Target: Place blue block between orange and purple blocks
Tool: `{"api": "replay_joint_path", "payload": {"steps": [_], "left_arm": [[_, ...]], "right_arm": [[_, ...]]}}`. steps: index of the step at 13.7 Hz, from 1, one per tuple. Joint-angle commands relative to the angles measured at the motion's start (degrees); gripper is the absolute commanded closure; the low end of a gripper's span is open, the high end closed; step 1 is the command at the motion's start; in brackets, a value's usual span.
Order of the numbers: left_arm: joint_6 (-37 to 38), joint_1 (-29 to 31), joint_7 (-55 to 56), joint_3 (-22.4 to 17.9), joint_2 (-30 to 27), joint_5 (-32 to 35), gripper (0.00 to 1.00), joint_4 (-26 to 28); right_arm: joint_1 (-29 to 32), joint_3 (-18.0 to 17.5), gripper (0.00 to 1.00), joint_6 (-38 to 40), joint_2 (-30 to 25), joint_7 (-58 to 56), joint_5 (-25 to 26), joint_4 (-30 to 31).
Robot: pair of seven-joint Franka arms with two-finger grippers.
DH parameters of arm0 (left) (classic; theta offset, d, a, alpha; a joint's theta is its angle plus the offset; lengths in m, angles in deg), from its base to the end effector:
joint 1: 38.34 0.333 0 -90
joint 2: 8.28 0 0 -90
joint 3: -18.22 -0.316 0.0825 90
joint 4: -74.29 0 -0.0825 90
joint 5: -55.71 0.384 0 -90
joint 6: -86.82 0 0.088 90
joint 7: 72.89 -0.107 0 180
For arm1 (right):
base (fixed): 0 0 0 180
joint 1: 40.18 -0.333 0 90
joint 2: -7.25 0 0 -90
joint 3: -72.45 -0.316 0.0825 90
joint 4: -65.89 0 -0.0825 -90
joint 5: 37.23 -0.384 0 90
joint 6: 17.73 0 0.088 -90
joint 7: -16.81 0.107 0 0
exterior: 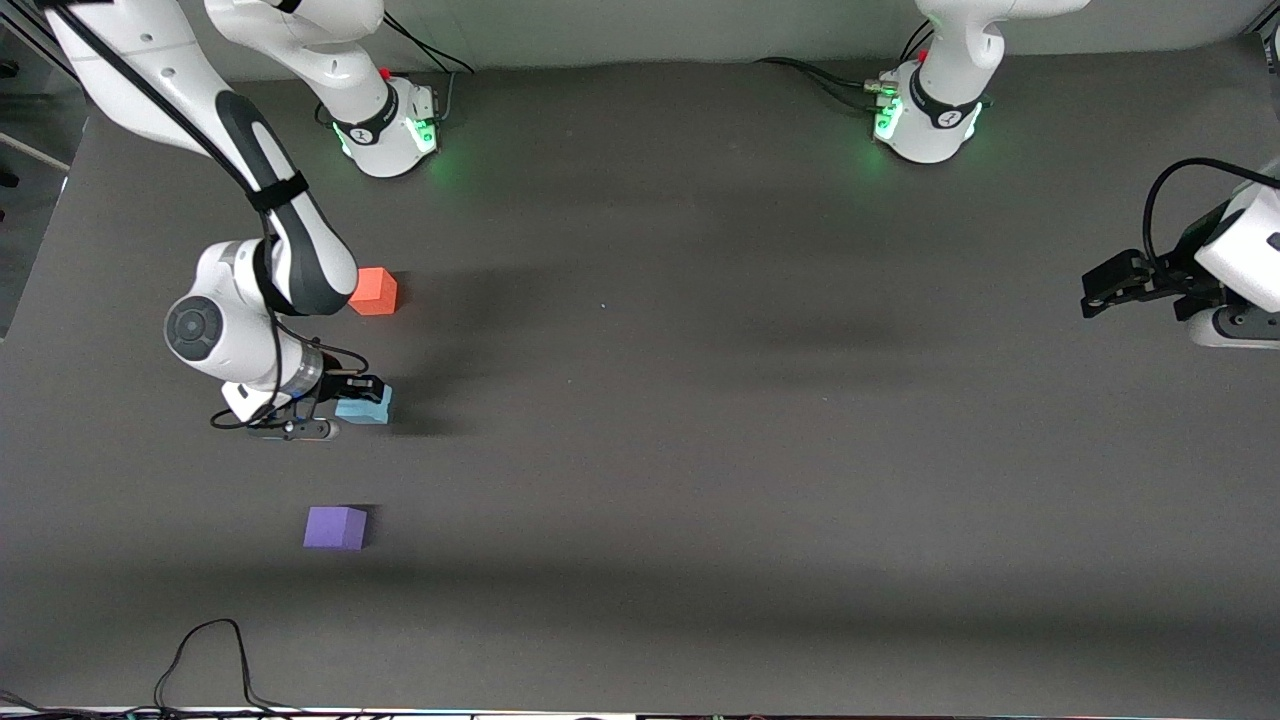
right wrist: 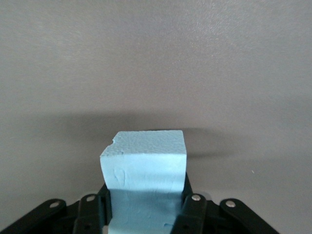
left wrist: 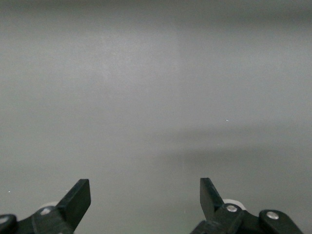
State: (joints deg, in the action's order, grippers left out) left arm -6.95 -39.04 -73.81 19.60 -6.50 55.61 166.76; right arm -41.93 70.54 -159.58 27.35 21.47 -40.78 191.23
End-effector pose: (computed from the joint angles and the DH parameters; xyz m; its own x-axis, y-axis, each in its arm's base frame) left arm 0.5681 -0.0206 0.5924 0.9986 -0.0522 -0.0083 -0.0522 -0.9986 0.0026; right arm 0.5519 0.0353 0.2198 0.9954 -0.0675 -0.0674 -0.0703 -0.9967 -0.0412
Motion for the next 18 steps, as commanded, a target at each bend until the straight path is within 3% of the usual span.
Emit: {"api": "replay_joint_path", "payload": {"steps": [1, 3, 5, 6, 7, 9, 11, 14, 18], "left_arm": [[0.34, -0.88, -0.66, -0.76, -0.19, 0.01, 0.00, -0.27], [0.42, -0.88, -0.75, -0.76, -0.10, 0.01, 0.00, -0.27], [0.51, -0.88, -0.75, -0.76, -0.10, 0.01, 0.00, -0.18], [0.51, -0.88, -0.83, -0.76, -0.10, 0.01, 0.00, -0.18], [0.43, -0.88, -0.75, -0.76, -0.10, 0.01, 0.00, -0.18], [0.34, -0.79, -0.83, -0.76, -0.10, 0.01, 0.00, -0.18], [0.25, -0.79, -0.83, -0.76, -0.10, 0.01, 0.00, -0.18], [0.16, -0.79, -0.83, -0.76, -0.10, 0.01, 0.00, -0.18], [0.07, -0.79, -0.83, -0.76, -0.10, 0.01, 0.00, -0.18]], "right_arm": [[-0.63, 1.56, 0.59, -1.85, 0.73, -3.25, -1.90, 0.26], [-0.63, 1.65, 0.55, -1.85, 0.73, -4.38, -1.81, 0.34], [-0.72, 2.87, 0.45, -3.51, 1.69, -5.45, -1.81, 0.60], [-0.72, 2.88, 0.14, -3.87, 1.87, -5.36, -1.81, 0.69], [-0.72, 2.97, 0.00, -3.53, 1.78, -5.36, -1.81, 0.61], [-0.72, 3.14, 0.00, -1.43, -1.36, -5.19, -1.81, 0.17], [-0.72, 3.14, 0.00, 9.33, -7.94, -4.57, -1.81, -2.36], [-0.80, 3.23, 0.00, 29.20, -19.62, -4.39, -1.90, -10.88], [-0.89, 3.49, 0.00, 42.41, -31.42, -4.31, -1.90, -14.94]]}}
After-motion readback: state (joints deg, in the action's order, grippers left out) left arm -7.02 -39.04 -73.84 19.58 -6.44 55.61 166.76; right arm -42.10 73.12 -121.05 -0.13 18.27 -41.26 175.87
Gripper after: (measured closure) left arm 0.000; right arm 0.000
